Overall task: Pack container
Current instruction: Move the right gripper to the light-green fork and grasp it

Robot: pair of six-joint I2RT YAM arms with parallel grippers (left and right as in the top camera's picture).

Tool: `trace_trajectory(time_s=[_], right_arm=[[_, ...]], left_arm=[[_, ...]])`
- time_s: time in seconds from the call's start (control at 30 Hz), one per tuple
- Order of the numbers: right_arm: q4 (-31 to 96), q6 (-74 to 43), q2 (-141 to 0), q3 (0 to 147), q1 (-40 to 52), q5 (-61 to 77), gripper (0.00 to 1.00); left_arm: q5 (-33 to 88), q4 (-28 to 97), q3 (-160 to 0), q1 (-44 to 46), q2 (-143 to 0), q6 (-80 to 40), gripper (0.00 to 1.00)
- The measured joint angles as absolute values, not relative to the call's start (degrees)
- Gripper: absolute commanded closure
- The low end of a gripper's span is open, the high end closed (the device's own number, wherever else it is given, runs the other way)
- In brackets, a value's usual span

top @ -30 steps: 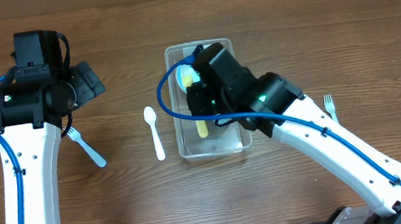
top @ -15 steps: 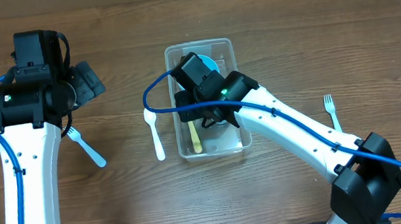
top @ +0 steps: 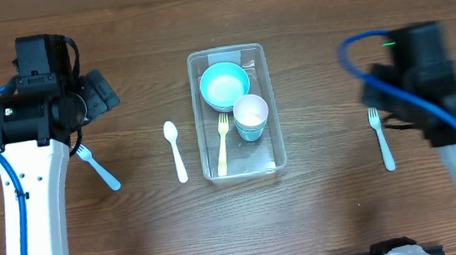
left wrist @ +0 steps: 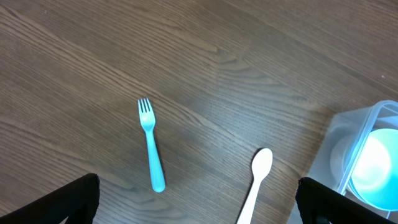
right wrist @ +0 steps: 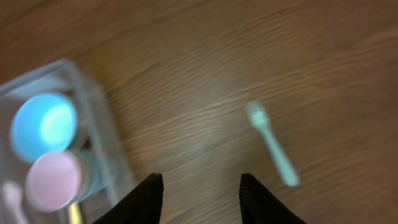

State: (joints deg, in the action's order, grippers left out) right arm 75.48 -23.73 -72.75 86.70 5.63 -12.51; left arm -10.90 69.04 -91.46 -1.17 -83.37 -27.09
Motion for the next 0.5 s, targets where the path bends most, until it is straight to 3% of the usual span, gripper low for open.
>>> trace_trajectory(time_s=[0.07,0.1,0.23,0.37,0.5], right_arm=[[75.5,-20.4,-72.6,85.6,-2.9,-12.6,0.57],[74.3,-18.1,-73.0,82.8,-8.0,-12.1,0.43],[62.7,-14.0,-76.0,69.6,-19.0,-5.1,0.41],[50.8,-12.9,-84.6,53.2,-22.8,4.2,0.41],[44.5,-12.4,-89.3,46.1,-22.8,11.0,0.41]], left_arm=[[-10.9,69.1,-91.5,-1.2,-83.4,-27.1,0.0],[-10.9,69.1,-91.5,-1.2,-83.4,-27.1,0.0],[-10.9,69.1,-91.5,-1.2,-83.4,-27.1,0.0],[-10.9,69.1,-91.5,-1.2,-83.4,-27.1,0.0],[-10.9,69.1,-91.5,-1.2,-83.4,-27.1,0.0]])
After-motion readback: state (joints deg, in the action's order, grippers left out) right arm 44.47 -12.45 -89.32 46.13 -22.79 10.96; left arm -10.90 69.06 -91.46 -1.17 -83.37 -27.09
